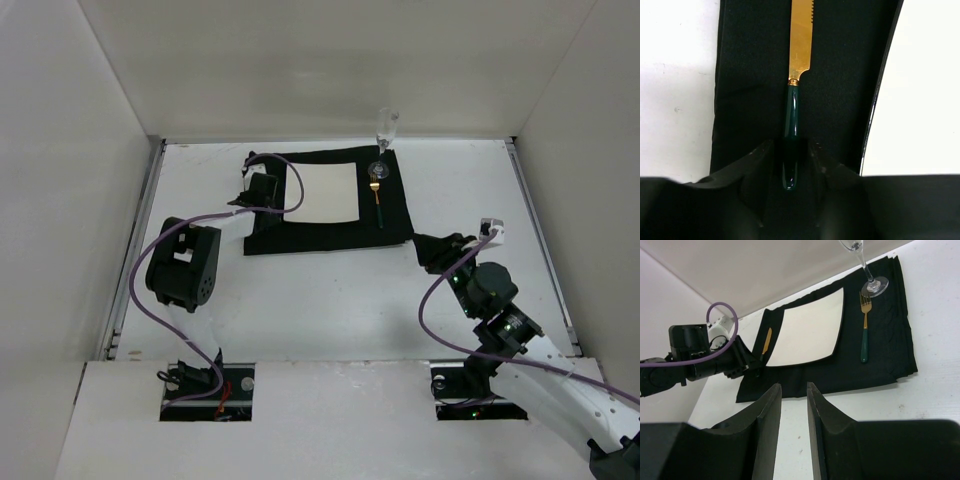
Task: Set the dinner table for one person
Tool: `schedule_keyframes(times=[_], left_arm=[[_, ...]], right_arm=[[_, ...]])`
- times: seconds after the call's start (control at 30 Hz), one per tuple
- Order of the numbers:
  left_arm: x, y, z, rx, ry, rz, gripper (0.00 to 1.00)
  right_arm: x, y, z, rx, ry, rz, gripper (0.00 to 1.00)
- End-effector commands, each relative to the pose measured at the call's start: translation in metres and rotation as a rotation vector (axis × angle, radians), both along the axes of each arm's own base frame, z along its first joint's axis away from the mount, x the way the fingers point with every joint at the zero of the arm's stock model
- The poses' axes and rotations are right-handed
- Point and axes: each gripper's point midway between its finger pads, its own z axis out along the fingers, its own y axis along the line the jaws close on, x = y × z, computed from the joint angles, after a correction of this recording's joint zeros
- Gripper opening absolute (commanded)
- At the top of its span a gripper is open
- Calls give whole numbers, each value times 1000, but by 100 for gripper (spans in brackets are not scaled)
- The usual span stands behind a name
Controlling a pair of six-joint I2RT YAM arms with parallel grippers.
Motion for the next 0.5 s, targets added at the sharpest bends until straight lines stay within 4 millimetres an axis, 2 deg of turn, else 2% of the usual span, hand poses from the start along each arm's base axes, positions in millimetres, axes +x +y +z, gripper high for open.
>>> schedule_keyframes(times=[0.0,0.07,0.1,0.17,0.27,0.47], left_arm=[[8,9,18,0,-65,50,37],[5,12,29,15,-91,63,54],[4,13,33,23,-101,65,59],[0,15,46,31,-130,69,100],[-10,17,64,26,-169,71,100],[-46,38,125,2,-325,163,100]], right_arm=[[1,1,13,34,-42,2,33],[2,2,14,34,-42,2,33],[2,2,14,34,-42,2,33],[1,1,14,36,-45,2,33],[2,1,13,34,-41,0,33],[4,3,11,25,-31,2,34]])
